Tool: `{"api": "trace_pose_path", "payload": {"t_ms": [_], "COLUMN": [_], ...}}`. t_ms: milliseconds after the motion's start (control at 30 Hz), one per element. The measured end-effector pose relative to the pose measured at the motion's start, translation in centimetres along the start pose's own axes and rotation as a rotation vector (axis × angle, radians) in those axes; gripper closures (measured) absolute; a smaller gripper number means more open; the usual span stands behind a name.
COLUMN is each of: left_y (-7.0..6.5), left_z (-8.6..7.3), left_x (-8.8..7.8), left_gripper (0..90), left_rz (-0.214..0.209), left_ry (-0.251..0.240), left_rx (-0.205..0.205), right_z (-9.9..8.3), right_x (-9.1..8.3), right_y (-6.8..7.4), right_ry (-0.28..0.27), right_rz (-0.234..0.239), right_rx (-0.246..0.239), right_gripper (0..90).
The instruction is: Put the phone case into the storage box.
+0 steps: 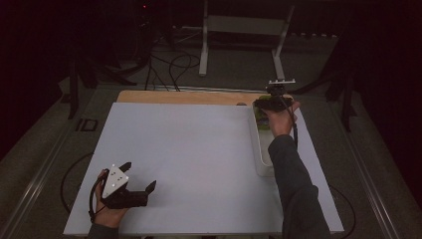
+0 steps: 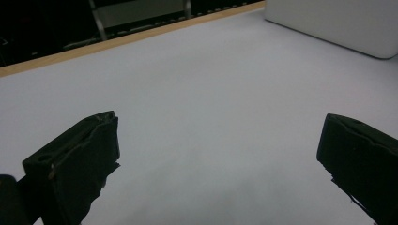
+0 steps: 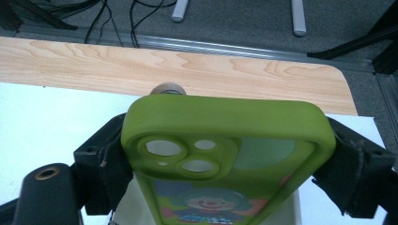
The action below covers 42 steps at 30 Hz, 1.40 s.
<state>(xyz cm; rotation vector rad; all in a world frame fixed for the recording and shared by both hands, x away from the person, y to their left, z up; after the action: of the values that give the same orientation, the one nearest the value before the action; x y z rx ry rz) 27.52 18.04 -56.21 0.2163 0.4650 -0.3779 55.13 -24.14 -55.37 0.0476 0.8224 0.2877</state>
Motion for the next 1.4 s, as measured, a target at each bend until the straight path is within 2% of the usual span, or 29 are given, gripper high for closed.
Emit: {"api": "trace_pose_path", "payload": {"t_ms": [900, 1100, 1400], "left_y": [0.1, 0.1, 0.2], "left_z": [0.0, -0.1, -0.1], "left_x": [0.0, 0.0, -0.1], "left_gripper": [0.0, 0.0, 0.0], "left_rz": [0.001, 0.001, 0.002], "left_ry": [0.001, 0.001, 0.001], "left_rx": [-0.002, -0.004, -0.006], "right_z": [0.5, 0.6, 0.7], "right_x": [0.7, 1.0, 1.2], "right_y": [-0.1, 0.0, -0.2], "right_ry": [-0.013, -0.007, -0.014], "right_rz": [-0.011, -0.005, -0.010], "right_rx": [-0.006, -0.022, -0.010], "right_gripper": [14.3, 14.2, 13.3]}}
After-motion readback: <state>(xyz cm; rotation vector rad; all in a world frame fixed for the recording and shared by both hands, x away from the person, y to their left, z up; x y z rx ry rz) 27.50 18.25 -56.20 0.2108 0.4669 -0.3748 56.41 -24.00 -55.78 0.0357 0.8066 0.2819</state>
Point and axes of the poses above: each handheld gripper's, and its own axes: x roughly forward along the jaws, z roughly out of its top, y roughly to its left, the point moved 9 cm from there along x, roughly forward along the jaws, and after that the axes turned 12 degrees about z, right-handed, at the moved point
